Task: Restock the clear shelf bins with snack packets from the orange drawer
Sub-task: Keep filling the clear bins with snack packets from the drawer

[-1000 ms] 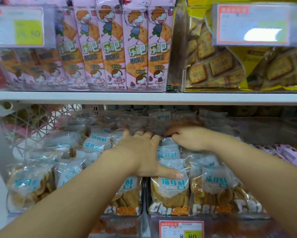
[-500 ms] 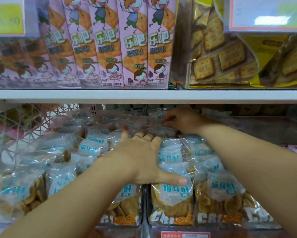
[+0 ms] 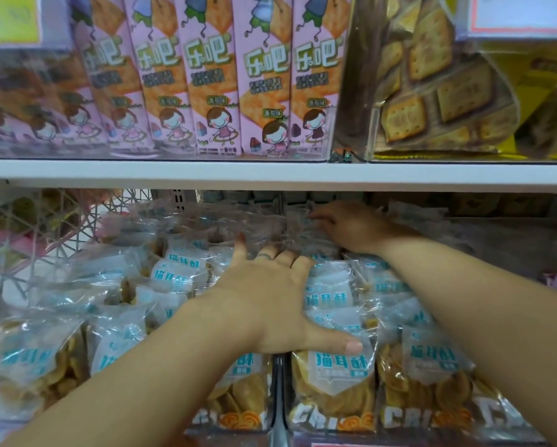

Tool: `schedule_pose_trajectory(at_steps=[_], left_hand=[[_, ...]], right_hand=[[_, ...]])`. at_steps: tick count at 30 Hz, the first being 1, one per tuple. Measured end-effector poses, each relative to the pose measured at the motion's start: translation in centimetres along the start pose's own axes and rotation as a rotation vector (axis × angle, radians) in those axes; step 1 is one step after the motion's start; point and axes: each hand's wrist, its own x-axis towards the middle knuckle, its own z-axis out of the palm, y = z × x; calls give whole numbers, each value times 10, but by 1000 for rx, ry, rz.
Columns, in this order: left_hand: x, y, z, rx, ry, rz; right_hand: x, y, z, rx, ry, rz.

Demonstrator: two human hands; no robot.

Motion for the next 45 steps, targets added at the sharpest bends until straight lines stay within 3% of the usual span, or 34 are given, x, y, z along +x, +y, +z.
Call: schedule_pose_trajectory(at_steps=[14,17,24,29,33,39,45], left_hand=[[-1,0,2,4,12,8],[-2,1,0,1,9,7],[-3,1,-1,-13,16,6],[-3,1,0,-1,21,7],[-3,1,0,10,18,8],[-3,1,2,13,16,8],[-1,0,2,6,15,7]], right_hand=[[16,7,11,-182,-217,133],[7,2,6,-115,-175,94],[-16,-3,-3,73,190,-30],[-21,-16,-5,25,-64,22],[-10,-8,-6,128,55,22],[2,0,-4,-53,58,-27],[3,1,3,33,189,-29]])
